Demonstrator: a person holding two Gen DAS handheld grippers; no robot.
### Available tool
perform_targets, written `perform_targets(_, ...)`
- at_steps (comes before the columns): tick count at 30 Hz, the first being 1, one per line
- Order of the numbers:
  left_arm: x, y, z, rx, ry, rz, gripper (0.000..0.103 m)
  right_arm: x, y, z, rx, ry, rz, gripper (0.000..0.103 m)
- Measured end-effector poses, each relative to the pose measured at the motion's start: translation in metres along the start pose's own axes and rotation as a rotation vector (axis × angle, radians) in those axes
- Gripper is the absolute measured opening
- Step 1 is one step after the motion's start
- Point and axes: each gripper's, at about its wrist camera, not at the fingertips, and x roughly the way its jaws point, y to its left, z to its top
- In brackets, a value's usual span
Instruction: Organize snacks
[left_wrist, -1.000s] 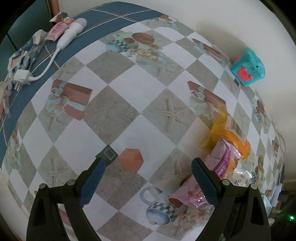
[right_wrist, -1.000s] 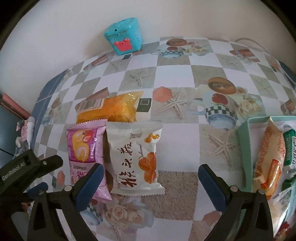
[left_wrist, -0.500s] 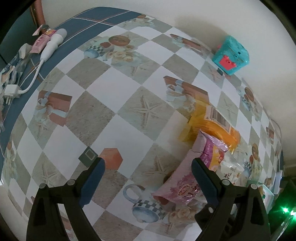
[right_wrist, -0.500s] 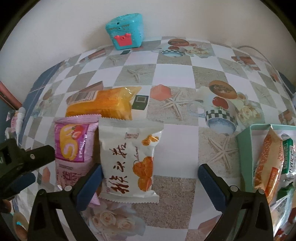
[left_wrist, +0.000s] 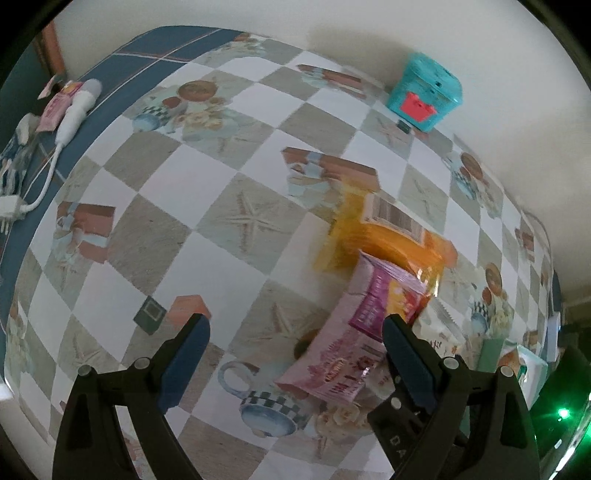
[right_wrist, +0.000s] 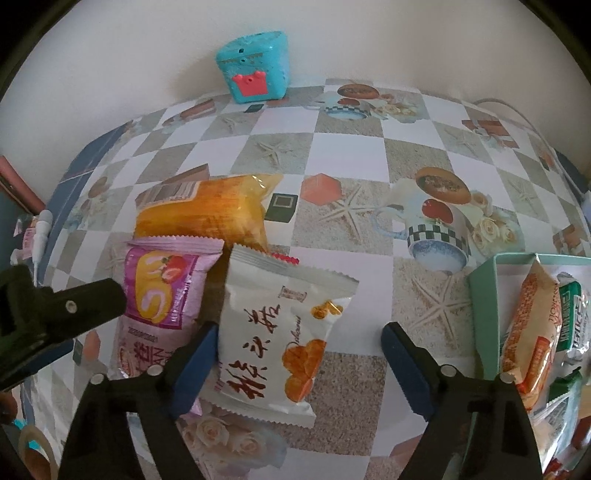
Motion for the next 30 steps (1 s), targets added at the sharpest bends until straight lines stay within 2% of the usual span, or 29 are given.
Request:
perform_targets(3, 0.002, -0.007, -0.002, 0.033, 0.010, -0.003, 0.095, -0.003, -0.003, -0.001, 0.005, -0.005, 0.001, 0.071)
perform_targets(7, 0.004, -0.014, -0.004, 0.066, 0.015, -0.001, 0.095, -0.006, -0.012, -0.001, 0.025, -0.004, 0.011, 0.064)
perform_targets(8, 0.004, -0.016, -0.004, 0.071, 0.015, 0.000, 0.095, -0.006, -0.014, -0.002, 0.027, -0.004, 0.004, 0.056)
perform_targets(17, 0.010, -0.032, -0.009, 0.131, 0.028, 0.014, 0.094, -0.011, -0.035, -0.005, 0.045, 0.010, -0.020, 0.055)
perform_targets(26, 0.024, -0.048, -0.018, 0.199, 0.040, 0.096, 0.094, -0.015, -0.042, -0.012, 0.049, 0.018, -0.026, 0.055)
perform_targets(30, 0.027, -0.053, -0.020, 0.229, 0.020, 0.134, 0.093, -0.016, -0.043, -0.015, 0.056, 0.008, -0.027, 0.055)
